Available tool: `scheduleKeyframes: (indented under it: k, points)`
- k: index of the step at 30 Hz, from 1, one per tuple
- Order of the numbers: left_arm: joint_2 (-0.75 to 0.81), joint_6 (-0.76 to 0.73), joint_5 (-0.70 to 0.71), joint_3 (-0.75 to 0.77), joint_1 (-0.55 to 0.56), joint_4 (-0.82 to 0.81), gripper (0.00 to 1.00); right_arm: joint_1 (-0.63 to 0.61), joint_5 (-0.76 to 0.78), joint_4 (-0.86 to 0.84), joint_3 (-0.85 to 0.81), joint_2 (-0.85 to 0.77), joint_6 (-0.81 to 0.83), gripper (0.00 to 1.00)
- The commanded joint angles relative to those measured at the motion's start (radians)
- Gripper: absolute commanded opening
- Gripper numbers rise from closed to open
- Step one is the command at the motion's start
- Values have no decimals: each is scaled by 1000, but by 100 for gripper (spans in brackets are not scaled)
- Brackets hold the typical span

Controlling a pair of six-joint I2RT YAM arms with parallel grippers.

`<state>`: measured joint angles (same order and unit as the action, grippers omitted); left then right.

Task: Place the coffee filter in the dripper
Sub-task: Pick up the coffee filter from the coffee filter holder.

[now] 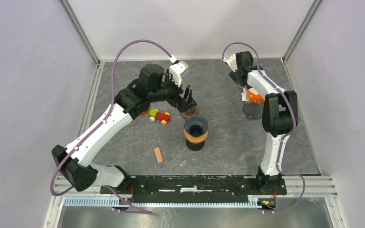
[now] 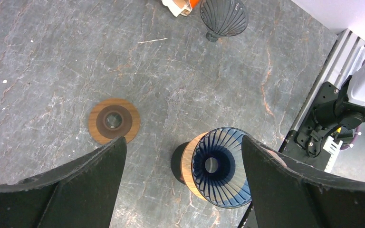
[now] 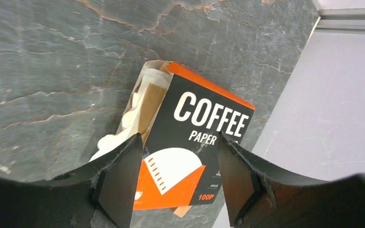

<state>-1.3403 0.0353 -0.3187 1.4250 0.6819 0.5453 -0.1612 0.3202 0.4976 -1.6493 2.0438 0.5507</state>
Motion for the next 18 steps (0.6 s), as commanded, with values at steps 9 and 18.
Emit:
scheduleKeyframes:
  k: [9, 18]
  points:
    - [32, -33, -10, 8, -4, -30, 96, -11, 99, -80, 20, 41, 42, 61]
    - [33, -31, -13, 2, -4, -37, 96, -13, 105, -115, 84, 64, 30, 57]
